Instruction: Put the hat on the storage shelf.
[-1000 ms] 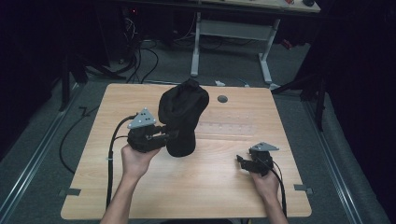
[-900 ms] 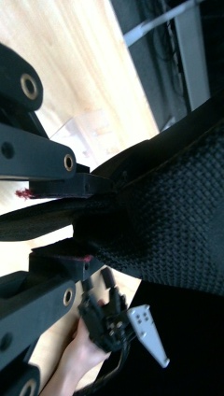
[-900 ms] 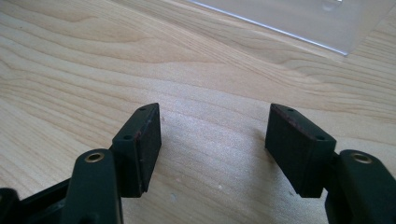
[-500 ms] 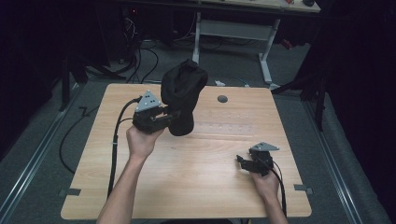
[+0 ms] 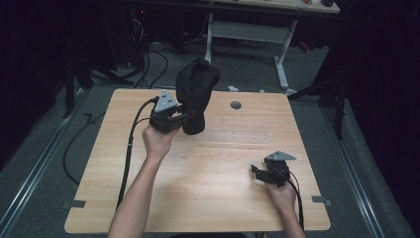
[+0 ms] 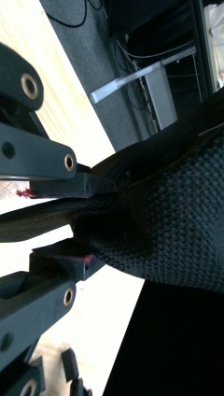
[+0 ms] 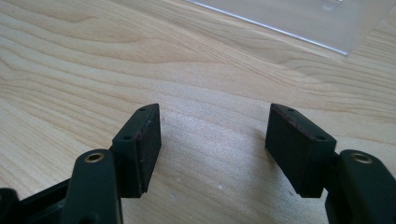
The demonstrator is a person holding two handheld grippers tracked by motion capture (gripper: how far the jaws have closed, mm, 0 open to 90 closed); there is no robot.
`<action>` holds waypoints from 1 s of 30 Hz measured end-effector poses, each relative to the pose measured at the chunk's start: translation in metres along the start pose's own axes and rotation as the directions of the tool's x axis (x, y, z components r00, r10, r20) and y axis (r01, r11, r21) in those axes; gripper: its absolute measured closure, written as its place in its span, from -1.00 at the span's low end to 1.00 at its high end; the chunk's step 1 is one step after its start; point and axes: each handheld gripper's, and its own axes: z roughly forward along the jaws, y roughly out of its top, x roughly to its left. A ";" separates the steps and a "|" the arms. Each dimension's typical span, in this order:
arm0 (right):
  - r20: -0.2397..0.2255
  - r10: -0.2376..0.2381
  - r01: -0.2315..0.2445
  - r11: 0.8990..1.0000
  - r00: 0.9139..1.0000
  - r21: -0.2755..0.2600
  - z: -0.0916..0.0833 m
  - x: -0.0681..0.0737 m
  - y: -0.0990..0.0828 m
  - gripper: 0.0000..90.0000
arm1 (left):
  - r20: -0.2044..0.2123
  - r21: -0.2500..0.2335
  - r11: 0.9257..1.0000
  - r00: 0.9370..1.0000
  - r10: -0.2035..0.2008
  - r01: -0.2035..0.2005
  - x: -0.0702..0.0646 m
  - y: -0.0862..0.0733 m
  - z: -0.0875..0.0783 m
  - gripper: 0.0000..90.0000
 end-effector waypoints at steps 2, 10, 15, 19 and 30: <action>0.000 0.000 0.000 1.000 1.000 0.000 0.000 0.000 0.000 -0.20 | -0.009 -0.003 1.000 1.000 0.002 -0.002 0.002 -0.003 0.004 0.57; 0.001 -0.002 0.002 1.000 1.000 0.000 0.000 0.000 0.000 -0.20 | -0.021 -0.027 0.999 1.000 0.023 -0.024 0.005 -0.014 0.011 0.57; -0.001 0.000 0.000 1.000 1.000 0.001 0.000 0.001 0.000 -0.20 | -0.038 -0.024 1.000 0.999 0.004 -0.004 0.013 -0.024 0.016 0.57; 0.000 0.000 0.000 1.000 1.000 0.000 0.000 0.001 0.000 -0.20 | -0.045 -0.019 1.000 0.999 -0.004 0.004 0.015 -0.034 0.019 0.56; 0.000 0.000 0.000 1.000 1.000 0.000 0.000 0.001 0.000 -0.20 | -0.068 0.001 0.996 0.994 -0.087 0.087 0.022 -0.042 0.012 0.47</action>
